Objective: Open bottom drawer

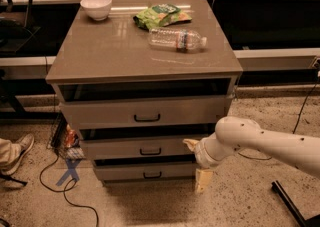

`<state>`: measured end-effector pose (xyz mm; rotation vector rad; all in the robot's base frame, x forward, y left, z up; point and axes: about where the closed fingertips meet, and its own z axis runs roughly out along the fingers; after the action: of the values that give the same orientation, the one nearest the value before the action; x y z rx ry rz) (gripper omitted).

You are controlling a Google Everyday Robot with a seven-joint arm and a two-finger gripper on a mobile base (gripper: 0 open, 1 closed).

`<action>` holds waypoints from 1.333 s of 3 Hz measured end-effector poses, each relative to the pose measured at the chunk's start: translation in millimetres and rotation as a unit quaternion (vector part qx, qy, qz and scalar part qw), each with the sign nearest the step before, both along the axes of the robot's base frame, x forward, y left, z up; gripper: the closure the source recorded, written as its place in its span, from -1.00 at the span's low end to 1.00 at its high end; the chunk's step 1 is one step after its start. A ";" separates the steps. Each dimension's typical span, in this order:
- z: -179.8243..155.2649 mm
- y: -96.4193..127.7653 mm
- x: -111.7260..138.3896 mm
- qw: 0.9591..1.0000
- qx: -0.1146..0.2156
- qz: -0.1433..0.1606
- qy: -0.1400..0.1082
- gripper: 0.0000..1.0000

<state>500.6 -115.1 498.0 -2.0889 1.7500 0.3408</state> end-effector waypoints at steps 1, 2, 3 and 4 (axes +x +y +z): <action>-15.1 1.5 -1.4 1.000 0.007 -0.004 0.011 -1.00; -62.8 -0.9 -3.7 1.000 0.007 -0.019 0.024 -1.00; -119.3 3.4 5.6 0.999 0.010 -0.032 0.030 -1.00; -194.9 7.3 26.1 0.997 0.022 -0.051 0.048 -1.00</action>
Offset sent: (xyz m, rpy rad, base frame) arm -0.0015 -0.0053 -0.1350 0.0201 0.0669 -0.0930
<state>526.7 -107.7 303.1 -1.9737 1.8787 0.4536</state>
